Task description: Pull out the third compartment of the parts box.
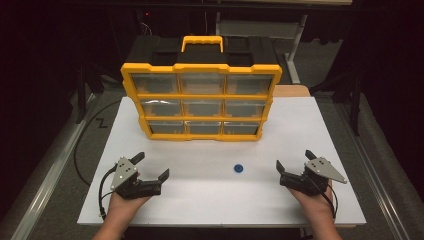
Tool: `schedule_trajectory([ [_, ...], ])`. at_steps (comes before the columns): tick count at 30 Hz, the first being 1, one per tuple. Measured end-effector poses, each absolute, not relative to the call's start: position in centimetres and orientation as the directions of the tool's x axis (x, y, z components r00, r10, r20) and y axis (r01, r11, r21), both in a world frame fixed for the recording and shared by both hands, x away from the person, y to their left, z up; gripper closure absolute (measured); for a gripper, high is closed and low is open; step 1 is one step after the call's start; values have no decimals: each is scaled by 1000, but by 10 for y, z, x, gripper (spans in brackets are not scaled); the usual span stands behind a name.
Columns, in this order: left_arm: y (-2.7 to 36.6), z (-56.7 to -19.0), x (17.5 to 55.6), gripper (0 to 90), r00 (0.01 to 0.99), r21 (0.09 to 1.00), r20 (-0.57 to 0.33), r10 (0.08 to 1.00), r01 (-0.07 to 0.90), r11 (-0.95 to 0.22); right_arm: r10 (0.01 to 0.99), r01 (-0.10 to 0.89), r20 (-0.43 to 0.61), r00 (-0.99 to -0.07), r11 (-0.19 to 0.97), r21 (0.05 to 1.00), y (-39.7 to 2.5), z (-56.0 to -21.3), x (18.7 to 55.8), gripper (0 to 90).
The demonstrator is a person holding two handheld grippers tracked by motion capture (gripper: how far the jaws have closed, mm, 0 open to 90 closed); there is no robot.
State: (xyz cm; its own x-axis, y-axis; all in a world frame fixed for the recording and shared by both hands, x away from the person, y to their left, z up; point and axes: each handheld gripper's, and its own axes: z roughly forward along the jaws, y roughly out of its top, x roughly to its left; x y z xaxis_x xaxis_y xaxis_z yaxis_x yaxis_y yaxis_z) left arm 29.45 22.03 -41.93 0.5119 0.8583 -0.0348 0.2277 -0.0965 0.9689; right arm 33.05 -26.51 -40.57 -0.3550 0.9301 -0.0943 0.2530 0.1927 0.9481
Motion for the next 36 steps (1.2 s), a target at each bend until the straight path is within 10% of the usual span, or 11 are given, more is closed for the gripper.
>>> schedule_trajectory([
  [36,216,-417,295,7,501,968,14,865,209,-137,929,266,-149,-338,246,932,-239,-397,361,9],
])
